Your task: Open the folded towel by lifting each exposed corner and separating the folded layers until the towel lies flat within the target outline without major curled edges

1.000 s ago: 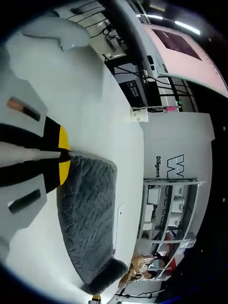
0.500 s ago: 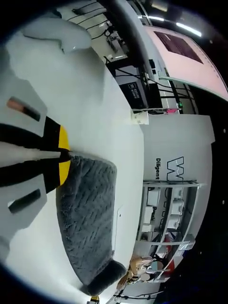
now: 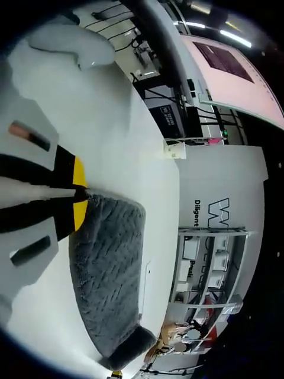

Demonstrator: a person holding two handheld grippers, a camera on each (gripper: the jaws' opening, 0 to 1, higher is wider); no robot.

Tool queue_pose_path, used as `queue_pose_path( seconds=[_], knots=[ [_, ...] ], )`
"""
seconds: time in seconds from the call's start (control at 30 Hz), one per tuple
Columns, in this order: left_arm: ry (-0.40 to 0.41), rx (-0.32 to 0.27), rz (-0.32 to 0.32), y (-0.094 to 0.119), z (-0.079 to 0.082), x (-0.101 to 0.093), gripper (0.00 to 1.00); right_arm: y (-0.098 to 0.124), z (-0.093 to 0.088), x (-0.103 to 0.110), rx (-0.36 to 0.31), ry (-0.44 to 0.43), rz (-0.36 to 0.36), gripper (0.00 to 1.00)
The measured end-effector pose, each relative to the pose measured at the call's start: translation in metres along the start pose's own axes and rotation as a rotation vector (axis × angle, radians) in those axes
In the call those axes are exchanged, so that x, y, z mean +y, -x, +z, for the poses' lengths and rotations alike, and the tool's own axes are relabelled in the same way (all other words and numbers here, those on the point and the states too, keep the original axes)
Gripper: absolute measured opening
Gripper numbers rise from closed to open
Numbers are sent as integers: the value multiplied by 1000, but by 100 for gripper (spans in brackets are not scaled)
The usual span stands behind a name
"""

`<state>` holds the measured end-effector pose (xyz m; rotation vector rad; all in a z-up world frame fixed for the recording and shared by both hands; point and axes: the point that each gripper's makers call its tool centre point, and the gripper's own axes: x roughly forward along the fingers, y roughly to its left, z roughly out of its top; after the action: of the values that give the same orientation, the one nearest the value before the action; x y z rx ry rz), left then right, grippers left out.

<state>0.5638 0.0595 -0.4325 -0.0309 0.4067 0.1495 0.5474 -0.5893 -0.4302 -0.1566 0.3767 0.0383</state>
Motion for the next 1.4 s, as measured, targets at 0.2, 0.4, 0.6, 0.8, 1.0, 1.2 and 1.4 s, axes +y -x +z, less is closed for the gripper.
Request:
queue_pose_path(
  seconds=[0.2,0.4,0.6,0.8,1.0,1.2,1.4],
  knots=[
    [2,0,6,0,0,2,5,0,-1,-3,3,-4,-6,0],
    [-15,3,21,0,0,5,5,0,-2,-5,5,-10,-13,0],
    [-4,3,22,1,-1,7,5,0,-4,-10,12,-16,-27,0],
    [13,1,22,1,-2,12,5,1,-4,-11,12,-18,-32,0],
    [25,-1,34,2,-2,17,5,1,-4,-14,12,-26,-37,0],
    [29,-2,34,2,-2,18,5,2,-5,-18,11,-33,-47,0],
    [35,-2,41,3,-2,20,5,2,-6,-20,12,-35,-56,0]
  ],
)
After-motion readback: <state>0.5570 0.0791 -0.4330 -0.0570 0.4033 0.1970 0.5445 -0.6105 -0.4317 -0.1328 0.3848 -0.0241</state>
